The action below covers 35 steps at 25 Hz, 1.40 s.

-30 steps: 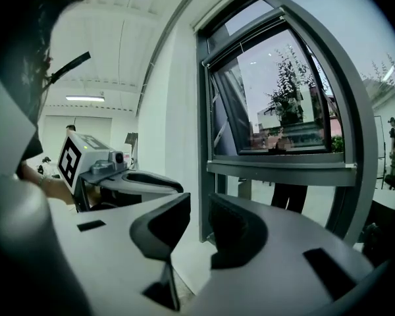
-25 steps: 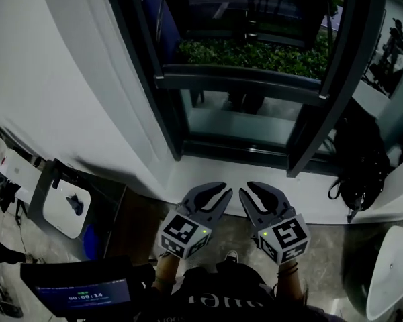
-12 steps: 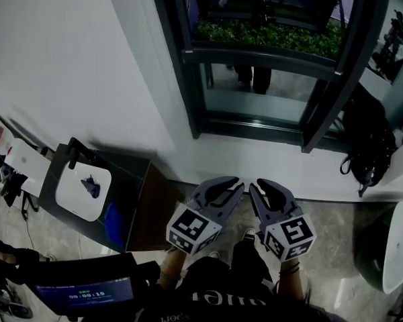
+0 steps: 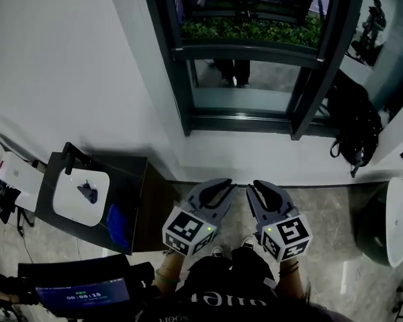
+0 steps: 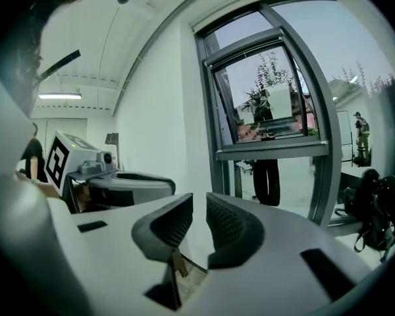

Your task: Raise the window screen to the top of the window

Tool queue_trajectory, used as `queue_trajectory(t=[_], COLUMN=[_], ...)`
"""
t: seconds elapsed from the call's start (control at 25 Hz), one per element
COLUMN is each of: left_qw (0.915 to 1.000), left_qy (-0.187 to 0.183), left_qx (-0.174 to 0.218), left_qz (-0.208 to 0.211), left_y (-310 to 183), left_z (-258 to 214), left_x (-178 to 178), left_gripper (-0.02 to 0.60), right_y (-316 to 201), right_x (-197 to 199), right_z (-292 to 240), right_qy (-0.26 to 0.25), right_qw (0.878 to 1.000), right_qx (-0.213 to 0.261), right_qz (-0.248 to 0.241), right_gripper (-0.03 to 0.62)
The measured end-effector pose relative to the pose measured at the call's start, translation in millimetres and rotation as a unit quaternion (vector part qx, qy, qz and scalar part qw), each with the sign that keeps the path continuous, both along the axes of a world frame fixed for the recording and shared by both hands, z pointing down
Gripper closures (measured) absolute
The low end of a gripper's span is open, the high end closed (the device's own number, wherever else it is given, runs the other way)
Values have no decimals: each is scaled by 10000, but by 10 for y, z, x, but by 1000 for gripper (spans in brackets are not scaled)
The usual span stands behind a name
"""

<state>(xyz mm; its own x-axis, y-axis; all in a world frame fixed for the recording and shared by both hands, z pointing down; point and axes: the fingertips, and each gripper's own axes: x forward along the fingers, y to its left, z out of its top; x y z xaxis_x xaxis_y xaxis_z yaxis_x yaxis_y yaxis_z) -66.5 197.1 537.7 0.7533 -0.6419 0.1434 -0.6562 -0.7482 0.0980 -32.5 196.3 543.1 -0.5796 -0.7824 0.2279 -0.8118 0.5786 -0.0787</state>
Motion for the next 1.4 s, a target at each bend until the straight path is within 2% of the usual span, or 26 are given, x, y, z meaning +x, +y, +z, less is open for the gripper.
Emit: queue_trajectory(t=[0.36,0.76,1.04,1.4], left_qw=[9999,9998,9995,9995], left_qy=[72,78,136,2], left_qx=[99,-25,-98,-195], left_qz=[-106,-186,-270,-252], left_y=[157,294,315,332], left_z=[-178,-108,-74,30], left_x=[136,443,519,565], left_gripper=[526,526,526,526], right_y=[157,286,319,319], right_x=[157,470,573,617], right_z=[-170,-157,-117,-66], right_qy=[14,81,116,124], right_qw=[9999,9999,9999,9999], right_qx=[107,114,114,57], right_qz=[2,-17,-41,-8], right_gripper=[530,537,537,537])
